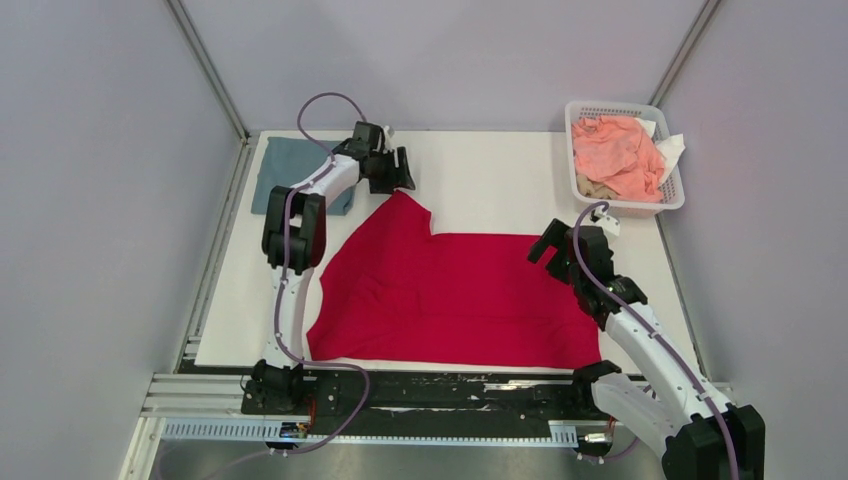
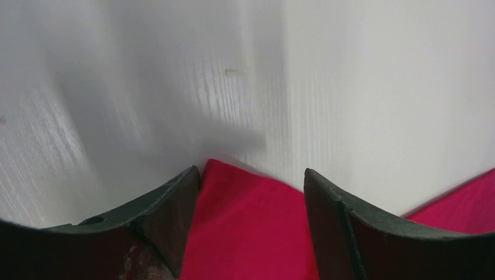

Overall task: Fold and stack the t-shirts
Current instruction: Grab the side of the flattened tshirt furthest away from the robot with both arms

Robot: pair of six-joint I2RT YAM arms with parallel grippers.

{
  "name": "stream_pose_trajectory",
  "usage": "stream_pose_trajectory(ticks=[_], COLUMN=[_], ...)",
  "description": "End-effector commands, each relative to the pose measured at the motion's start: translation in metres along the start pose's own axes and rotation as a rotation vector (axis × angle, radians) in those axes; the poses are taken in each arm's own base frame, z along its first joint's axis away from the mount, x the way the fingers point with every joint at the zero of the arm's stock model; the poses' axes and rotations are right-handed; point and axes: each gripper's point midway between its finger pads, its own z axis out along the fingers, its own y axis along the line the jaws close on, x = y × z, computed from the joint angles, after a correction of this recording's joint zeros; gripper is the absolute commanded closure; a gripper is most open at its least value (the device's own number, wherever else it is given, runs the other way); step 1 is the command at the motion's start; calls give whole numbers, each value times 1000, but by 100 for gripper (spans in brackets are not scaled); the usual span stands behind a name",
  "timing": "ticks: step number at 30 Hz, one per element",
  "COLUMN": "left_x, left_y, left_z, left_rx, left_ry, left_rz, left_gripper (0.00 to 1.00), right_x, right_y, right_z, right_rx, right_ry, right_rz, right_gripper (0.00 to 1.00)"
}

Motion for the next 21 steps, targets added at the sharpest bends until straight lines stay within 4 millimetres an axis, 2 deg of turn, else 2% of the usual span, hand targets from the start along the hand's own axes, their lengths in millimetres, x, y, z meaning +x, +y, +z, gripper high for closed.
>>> stream_pose_trajectory(ticks=[1,5,6,10,14,18,21], left_x=[43,53,56,62,69,78,78], left_y=[-4,10,18,26,30,29,29], left_z=[0,1,0,-4,-5,-1,0], left_rx=[0,-130,-178,-300,-400,-417,-433], left_ry=[113,122,126,135,149,175,173], left_rz=[-18,10,15,64,131,140,142], left_gripper=[31,48,49,51,58,67,92], right_x=[-11,-11,-12,-14,-14,-14,-15], right_y=[8,8,8,6,4,3,0], right_z=[-2,-2,-2,-2,-1,0,0], right_rx=[-38,-42,-42,-32,-26,-20,-8], right_ry=[-47,-47,-50,-63,-67,-69,-77], right_rz=[3,3,3,3,2,-1,-2], right_gripper=[0,0,0,0,0,0,0])
